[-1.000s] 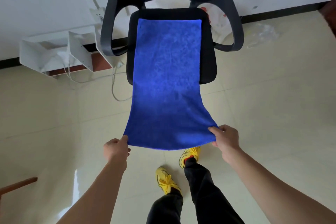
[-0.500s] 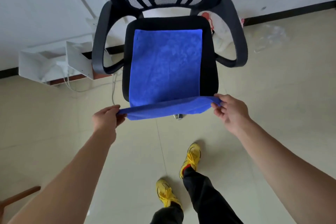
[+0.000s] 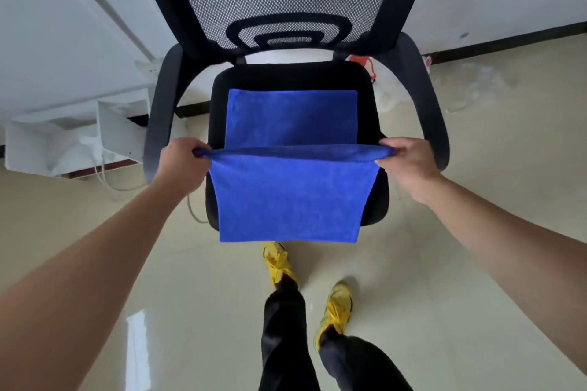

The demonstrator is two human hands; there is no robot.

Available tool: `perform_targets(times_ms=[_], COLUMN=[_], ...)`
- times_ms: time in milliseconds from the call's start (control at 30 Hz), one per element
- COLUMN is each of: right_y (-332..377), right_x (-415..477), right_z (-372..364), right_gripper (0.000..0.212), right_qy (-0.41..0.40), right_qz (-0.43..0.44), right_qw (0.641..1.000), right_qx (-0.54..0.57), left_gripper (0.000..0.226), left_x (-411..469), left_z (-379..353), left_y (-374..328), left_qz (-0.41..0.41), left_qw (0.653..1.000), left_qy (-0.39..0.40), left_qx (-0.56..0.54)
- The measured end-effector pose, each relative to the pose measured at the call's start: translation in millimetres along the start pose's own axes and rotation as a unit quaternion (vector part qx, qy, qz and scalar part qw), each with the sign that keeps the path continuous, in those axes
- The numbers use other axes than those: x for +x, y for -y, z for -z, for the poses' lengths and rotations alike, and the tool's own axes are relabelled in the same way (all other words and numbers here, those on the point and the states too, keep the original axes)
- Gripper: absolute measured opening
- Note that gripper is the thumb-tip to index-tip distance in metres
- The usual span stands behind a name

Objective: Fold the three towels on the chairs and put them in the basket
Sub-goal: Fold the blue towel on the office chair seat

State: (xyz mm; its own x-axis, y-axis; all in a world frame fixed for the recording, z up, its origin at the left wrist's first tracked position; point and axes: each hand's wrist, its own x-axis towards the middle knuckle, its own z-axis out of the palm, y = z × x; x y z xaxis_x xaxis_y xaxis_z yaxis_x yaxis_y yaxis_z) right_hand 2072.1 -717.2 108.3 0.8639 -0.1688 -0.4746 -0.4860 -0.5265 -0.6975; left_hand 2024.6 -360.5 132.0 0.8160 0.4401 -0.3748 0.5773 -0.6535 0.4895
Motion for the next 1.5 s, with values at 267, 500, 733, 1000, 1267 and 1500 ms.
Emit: perform_targets(times_ms=[267,500,733,1000,1267,1500], right_y=[26.1,22.7,19.0,14.5,9.8,-13.4], right_x=[84.2,131.0,181.4,209.3,226.1,135.1], right_z=[-35.4,-53.6,-80.6,-90.6,-91.4,-89.4], right_gripper=[0.013,0.017,0.022,0.026,0.04,0.031], right_qy=[-0.021,-0.011,-0.085,-0.102,-0.084,-0.096], right_qz=[-0.128,-0.163,-0.151,-0.158,-0.113,-0.108], right_qw=[0.986,0.981,0.984,0.982,0.976,0.976], right_qx=[0.105,0.108,0.04,-0.034,-0.165,-0.166], left_gripper=[0.016,0.017,0.019,0.022,0.036,0.04], left_x=[132.0,193.5,229.7,282.6,285.1,205.7], left_z=[-18.2,-60.4,-85.1,-108.0,-117.4,-108.2], left_y=[-6.7,-15.8,-2.5,24.0,10.8,13.3], left_qz=[0.074,0.119,0.135,0.11,0.113,0.107], left_qw=[0.982,0.959,0.959,0.979,0.987,0.992], left_qy=[0.049,0.084,0.053,0.032,-0.02,-0.06], left_qx=[-0.165,-0.245,-0.245,-0.171,-0.109,-0.018])
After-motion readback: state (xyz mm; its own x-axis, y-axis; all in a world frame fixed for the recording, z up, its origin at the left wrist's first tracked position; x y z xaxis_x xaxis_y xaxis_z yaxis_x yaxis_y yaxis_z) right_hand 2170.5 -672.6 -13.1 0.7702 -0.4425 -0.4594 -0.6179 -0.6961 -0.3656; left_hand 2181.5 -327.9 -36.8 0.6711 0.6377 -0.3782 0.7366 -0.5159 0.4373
